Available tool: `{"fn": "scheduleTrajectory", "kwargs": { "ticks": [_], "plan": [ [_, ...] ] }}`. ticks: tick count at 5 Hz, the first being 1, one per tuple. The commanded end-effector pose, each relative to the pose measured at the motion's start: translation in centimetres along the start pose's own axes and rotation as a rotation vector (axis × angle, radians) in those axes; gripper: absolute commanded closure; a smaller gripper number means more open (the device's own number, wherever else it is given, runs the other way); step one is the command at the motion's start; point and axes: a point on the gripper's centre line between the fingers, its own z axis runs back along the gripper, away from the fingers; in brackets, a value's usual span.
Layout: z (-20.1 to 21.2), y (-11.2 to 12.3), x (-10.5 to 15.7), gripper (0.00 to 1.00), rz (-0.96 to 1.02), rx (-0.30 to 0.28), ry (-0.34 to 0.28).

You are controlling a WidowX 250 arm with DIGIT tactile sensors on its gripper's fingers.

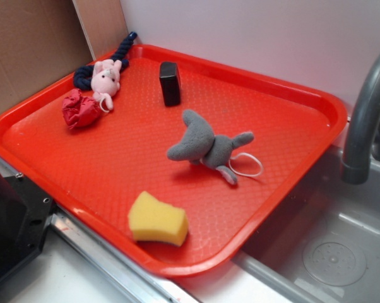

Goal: Grab the black box.

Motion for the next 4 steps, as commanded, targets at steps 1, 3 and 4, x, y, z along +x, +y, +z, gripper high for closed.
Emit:
{"fn": "scheduleTrajectory", "kwargs": {
  "ticks": [1, 3, 4],
  "plan": [
    [0.0, 0.0, 0.0, 0.0, 0.0, 0.0, 0.0],
    [-4.5, 4.7, 9.2, 0.0, 0.488, 0.249, -0.296],
    [-7.8, 5.3, 13.3, 0.0, 0.714, 0.263, -0.309]
  ]
}}
